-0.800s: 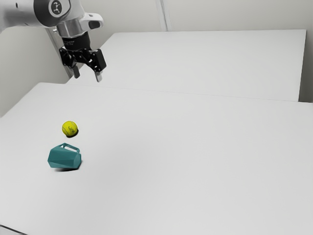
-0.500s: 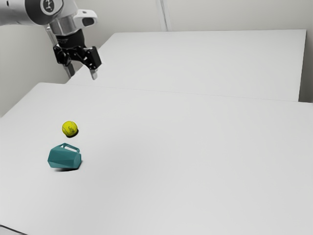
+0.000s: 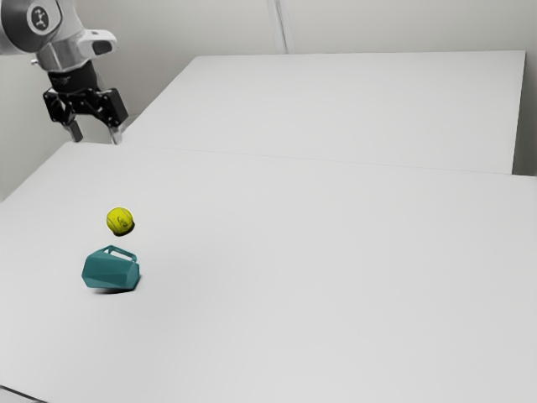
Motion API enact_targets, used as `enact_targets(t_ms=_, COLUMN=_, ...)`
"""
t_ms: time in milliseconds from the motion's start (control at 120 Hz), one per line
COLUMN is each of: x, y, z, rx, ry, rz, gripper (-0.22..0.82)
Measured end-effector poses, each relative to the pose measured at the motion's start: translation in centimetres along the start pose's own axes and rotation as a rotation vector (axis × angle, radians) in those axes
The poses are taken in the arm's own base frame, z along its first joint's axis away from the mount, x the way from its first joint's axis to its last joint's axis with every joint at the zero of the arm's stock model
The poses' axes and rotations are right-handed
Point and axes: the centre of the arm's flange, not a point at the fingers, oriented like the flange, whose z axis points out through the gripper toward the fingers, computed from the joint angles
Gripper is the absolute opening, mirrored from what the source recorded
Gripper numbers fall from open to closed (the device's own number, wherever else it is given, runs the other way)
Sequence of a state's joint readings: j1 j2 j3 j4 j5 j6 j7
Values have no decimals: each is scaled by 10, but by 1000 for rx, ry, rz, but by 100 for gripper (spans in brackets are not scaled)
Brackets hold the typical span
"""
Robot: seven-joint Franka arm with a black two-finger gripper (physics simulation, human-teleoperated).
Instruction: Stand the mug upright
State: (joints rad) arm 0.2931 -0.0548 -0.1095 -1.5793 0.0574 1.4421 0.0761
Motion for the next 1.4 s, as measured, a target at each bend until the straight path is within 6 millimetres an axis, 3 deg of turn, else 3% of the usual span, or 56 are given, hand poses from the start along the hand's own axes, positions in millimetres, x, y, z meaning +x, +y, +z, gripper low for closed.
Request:
enact_targets(t_ms=242, x=-3, y=-56, z=21, rx=-43, ry=-35, rz=-54, gripper=59)
enact_targets(t_ms=592, x=-26, y=-156, z=86, rx=-231, ry=-37, rz=-145, gripper=59)
enact_targets(t_ms=775, x=-44, y=-198, z=129, rx=-361, ry=0, rz=-174, gripper=59)
enact_targets(t_ms=1033, x=-58, y=-222, z=197, rx=-532, ry=82, rz=-166, gripper=59)
enact_targets(t_ms=1400, x=-55, y=-243, z=252, rx=-665, ry=214, rz=-87, gripper=59)
